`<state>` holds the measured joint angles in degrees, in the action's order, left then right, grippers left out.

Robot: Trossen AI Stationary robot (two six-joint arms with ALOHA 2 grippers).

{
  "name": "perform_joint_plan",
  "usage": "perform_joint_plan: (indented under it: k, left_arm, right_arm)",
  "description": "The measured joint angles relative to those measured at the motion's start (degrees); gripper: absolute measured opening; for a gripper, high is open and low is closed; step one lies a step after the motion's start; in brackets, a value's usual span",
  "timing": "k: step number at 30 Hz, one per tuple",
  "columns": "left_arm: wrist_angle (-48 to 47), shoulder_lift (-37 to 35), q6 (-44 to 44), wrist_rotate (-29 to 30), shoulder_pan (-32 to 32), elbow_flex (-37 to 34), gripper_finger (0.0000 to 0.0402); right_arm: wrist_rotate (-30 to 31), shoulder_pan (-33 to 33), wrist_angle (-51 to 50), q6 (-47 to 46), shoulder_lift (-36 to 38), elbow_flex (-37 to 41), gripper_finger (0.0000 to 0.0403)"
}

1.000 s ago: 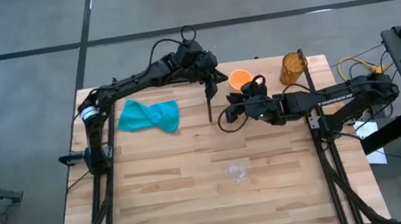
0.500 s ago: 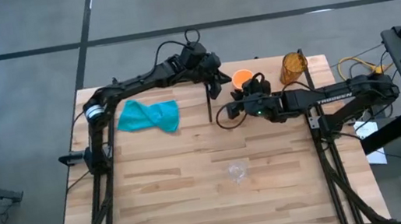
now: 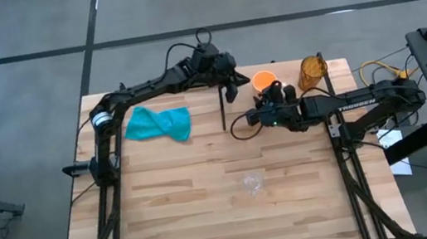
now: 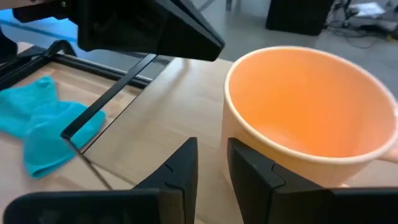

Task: Stack small to large cups/mugs on shelf
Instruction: Put the yellow mug on the shelf

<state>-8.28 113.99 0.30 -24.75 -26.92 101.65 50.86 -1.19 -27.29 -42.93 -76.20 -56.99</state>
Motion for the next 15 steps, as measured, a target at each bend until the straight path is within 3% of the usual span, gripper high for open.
perform_joint_plan:
  k: [15]
  left_arm:
    - [0.33,0.00,-0.03,0.04,-0.75,0.11,0.0000]
  right_arm:
    - [3.62,-1.01,-10.23,-4.03,3.35,0.00,0.0082]
